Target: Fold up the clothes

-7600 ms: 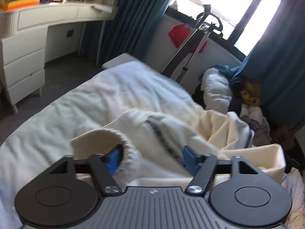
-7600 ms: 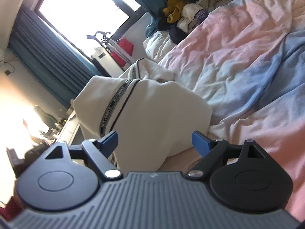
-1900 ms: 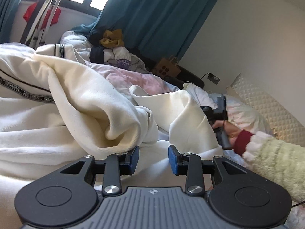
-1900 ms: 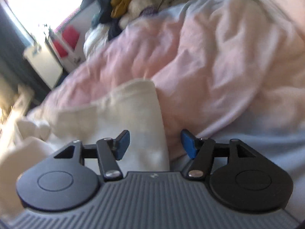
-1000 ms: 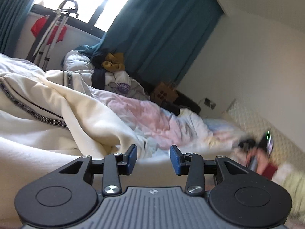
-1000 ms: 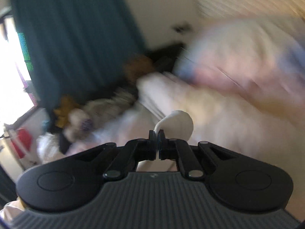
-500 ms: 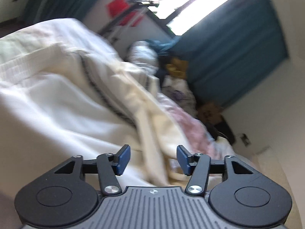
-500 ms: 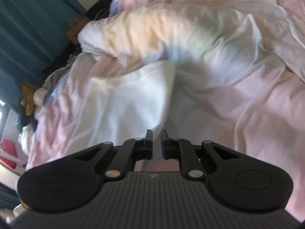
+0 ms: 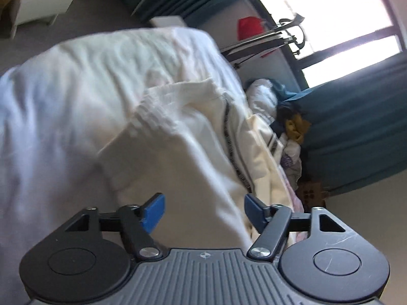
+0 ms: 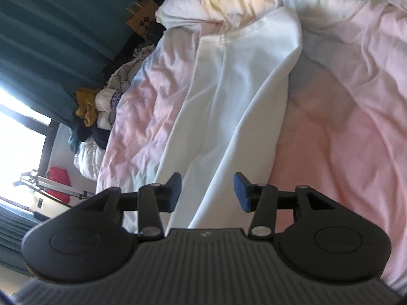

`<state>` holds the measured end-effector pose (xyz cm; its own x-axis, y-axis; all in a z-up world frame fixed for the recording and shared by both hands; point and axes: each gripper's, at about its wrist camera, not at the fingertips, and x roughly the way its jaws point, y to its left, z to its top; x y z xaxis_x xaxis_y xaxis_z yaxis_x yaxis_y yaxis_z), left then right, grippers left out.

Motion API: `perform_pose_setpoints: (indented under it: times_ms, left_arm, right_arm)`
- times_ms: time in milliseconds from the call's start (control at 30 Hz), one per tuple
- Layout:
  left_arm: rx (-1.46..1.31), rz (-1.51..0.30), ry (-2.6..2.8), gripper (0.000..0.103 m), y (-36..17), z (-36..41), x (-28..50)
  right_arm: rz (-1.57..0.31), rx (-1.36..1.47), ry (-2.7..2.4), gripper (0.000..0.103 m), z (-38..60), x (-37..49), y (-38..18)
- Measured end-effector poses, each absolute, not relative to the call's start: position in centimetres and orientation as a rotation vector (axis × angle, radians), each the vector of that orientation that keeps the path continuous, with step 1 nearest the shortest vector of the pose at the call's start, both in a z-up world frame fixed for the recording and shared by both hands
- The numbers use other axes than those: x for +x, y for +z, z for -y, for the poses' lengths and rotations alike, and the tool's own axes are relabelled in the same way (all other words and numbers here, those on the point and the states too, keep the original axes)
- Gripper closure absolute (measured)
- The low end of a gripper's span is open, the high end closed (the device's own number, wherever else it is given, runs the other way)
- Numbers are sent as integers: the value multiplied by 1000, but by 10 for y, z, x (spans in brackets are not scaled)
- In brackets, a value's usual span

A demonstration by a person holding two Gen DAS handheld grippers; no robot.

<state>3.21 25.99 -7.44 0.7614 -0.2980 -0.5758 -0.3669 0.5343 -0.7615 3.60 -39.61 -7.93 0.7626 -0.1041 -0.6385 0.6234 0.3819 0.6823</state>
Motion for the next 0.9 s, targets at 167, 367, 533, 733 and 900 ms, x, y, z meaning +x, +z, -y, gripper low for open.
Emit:
perform_pose_setpoints:
  times_ms: [167, 367, 533, 733, 900]
  left_arm:
    - [-1066, -810, 138, 25, -90, -268, 35]
    - [-1052, -847, 234, 25, -103, -261, 47]
    - [-994, -859, 275, 22, -103, -250, 53]
    - [-979, -852, 282, 20, -101, -244, 52]
    - [-1045, -817, 263, 20, -101, -248, 48]
  right_arm:
    - [-497, 1017, -497, 54, 376, 32, -83]
    - [-559, 980, -489, 54, 370, 38, -118]
    - [-572, 995, -463, 54, 369, 49, -125]
    - [-590, 1013, -454, 54, 365, 53, -132]
    - [-583, 1040, -452, 54, 369, 50, -128]
